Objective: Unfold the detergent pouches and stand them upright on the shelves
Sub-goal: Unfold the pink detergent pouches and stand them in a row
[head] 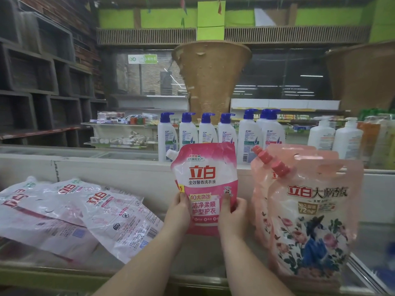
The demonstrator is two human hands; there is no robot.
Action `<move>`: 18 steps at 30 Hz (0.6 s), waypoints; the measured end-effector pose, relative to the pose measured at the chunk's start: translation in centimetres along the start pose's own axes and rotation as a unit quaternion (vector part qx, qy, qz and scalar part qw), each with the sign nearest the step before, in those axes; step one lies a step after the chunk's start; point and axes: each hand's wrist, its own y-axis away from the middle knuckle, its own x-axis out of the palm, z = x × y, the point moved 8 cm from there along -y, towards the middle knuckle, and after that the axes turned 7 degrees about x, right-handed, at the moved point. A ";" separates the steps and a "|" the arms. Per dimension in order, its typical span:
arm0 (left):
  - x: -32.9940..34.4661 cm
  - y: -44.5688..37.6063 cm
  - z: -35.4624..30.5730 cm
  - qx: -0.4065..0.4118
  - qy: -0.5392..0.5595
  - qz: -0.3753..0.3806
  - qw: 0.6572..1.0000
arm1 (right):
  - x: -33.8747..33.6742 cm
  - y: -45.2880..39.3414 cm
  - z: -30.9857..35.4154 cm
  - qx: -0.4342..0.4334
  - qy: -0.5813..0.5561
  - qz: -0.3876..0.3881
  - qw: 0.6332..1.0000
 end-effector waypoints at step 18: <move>0.8 -1.7 -1.5 0.005 -0.001 -0.045 0.999 | 0.9 -1.7 0.9 0.049 -0.062 -0.006 0.997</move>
